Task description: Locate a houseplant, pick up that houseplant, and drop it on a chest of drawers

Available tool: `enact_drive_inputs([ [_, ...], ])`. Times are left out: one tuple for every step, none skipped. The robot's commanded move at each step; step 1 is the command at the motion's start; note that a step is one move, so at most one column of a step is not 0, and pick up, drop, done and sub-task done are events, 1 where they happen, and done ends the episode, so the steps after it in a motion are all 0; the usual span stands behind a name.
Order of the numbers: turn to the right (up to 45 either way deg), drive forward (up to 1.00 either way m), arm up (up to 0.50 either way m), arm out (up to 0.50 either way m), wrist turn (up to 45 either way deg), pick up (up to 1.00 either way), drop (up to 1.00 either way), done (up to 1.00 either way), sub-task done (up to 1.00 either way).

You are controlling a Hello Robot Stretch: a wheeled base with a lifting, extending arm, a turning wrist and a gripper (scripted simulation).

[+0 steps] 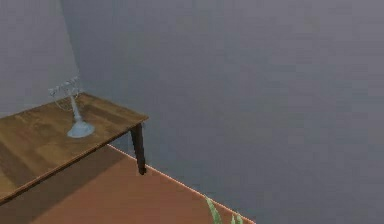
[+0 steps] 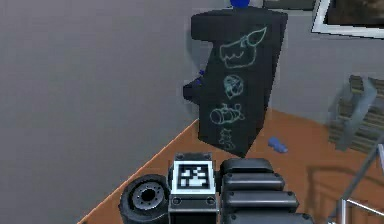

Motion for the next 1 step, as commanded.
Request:
enact_drive_inputs([
  [-45.0,0.0,0.0,0.0,0.0,0.0,0.0,0.0,0.0],
])
